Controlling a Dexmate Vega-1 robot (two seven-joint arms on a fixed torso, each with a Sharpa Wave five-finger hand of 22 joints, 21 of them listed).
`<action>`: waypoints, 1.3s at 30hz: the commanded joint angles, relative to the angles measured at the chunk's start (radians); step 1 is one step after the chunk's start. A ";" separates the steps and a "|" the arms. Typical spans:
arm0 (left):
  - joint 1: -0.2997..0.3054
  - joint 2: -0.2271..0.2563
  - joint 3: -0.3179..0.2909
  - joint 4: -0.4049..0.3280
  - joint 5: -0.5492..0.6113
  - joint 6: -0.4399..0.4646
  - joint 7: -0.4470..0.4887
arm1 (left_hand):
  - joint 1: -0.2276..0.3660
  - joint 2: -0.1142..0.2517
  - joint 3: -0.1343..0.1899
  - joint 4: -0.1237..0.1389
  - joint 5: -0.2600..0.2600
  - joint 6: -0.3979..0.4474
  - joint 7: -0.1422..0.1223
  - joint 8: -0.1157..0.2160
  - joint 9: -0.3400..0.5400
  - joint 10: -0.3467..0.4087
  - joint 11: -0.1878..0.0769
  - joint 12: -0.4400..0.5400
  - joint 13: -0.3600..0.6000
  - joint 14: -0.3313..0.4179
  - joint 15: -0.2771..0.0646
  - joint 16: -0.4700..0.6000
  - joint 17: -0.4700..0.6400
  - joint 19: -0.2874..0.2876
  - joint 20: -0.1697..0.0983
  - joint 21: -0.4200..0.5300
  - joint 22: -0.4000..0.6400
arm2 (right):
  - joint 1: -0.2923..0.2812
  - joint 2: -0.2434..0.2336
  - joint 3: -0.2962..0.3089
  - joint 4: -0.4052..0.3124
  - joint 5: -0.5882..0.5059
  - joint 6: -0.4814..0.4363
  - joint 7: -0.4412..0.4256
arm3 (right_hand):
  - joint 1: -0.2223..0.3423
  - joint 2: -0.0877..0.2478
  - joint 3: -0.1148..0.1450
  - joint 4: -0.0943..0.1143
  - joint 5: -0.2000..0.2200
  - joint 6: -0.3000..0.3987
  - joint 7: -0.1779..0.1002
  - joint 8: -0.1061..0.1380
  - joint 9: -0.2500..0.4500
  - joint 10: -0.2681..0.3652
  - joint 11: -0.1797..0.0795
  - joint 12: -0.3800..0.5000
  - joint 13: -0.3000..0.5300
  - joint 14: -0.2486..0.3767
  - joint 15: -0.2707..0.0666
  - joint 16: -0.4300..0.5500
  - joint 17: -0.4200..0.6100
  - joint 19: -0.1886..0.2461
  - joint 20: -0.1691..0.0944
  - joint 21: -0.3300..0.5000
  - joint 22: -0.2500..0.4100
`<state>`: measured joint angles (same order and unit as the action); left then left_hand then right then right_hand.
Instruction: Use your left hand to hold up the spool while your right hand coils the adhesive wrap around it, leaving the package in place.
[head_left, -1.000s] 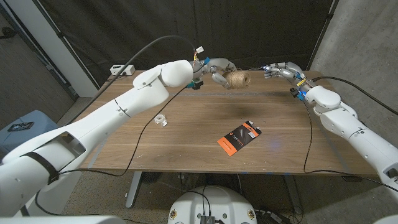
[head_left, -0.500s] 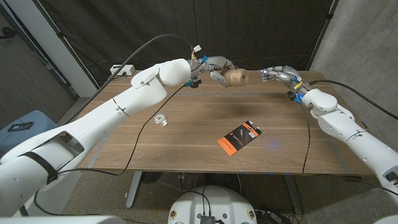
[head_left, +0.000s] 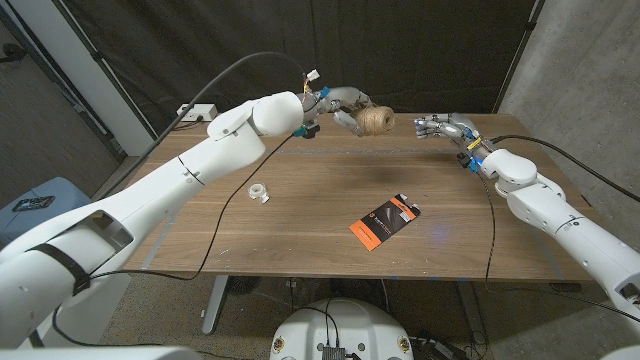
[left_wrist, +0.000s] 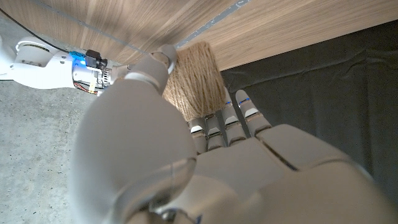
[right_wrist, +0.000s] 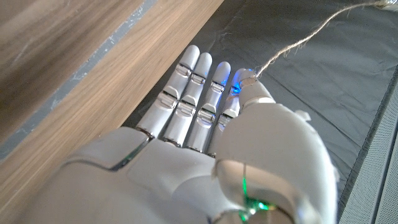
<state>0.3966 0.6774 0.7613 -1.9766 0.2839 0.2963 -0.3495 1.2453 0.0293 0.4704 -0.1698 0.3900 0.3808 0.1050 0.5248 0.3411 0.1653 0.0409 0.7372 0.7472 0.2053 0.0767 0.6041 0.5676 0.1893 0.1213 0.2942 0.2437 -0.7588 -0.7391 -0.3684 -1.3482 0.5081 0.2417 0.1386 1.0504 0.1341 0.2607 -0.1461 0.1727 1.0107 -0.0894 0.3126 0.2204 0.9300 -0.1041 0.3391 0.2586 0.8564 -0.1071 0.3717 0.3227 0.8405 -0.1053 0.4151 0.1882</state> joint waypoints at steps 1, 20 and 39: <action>-0.002 0.000 -0.005 0.012 0.008 -0.005 0.013 | -0.069 0.086 0.015 0.009 0.003 0.077 0.009 0.004 0.099 0.009 0.000 0.006 0.014 0.003 -0.003 0.003 0.004 0.000 -0.005 0.006 0.003 | -0.036 0.000 -0.004 -0.035 0.014 -0.015 -0.003 | -0.002 0.009 0.000 -0.002 0.002 0.014 -0.001 0.001 0.005 0.010 0.001 -0.006 0.004 0.009 -0.115 -0.005 0.005 -0.007 -0.068 0.009 0.005; 0.012 -0.004 -0.016 0.018 0.020 0.002 0.055 | -0.072 0.085 0.018 0.008 0.005 0.080 0.007 0.004 0.100 0.014 -0.002 0.007 0.013 0.005 -0.004 0.001 0.001 0.002 -0.006 0.008 0.003 | -0.071 0.003 -0.012 -0.078 0.019 -0.035 -0.019 | -0.001 0.010 0.001 -0.002 0.003 0.014 -0.001 -0.001 0.006 0.011 0.000 -0.008 0.005 0.010 -0.115 -0.007 0.007 -0.008 -0.068 0.012 0.004; 0.019 -0.039 -0.017 0.035 0.016 0.024 0.110 | -0.071 0.085 0.019 0.006 0.006 0.078 0.009 0.002 0.100 0.016 -0.001 0.007 0.014 0.007 -0.002 0.004 0.002 0.002 -0.006 0.010 0.003 | -0.073 0.013 -0.031 -0.110 0.004 -0.052 -0.032 | -0.002 0.010 0.000 -0.001 0.002 0.016 -0.001 -0.003 0.006 0.013 0.000 -0.009 0.007 0.013 -0.115 -0.009 0.010 -0.007 -0.068 0.016 0.004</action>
<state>0.4096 0.6555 0.7456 -1.9496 0.3053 0.3056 -0.2698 1.2461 0.0302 0.4722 -0.1716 0.3861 0.3865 0.1037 0.5185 0.3411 0.1683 0.0388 0.7413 0.7473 0.2053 0.0767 0.6041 0.5680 0.1893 0.1213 0.3003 0.2437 -0.8280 -0.7300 -0.3912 -1.4405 0.5202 0.2019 0.1159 1.0481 0.1365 0.2607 -0.1461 0.1727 1.0141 -0.0928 0.3067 0.2248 0.9300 -0.1041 0.3350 0.2627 0.8619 -0.1122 0.3661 0.3273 0.8352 -0.1000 0.4268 0.1881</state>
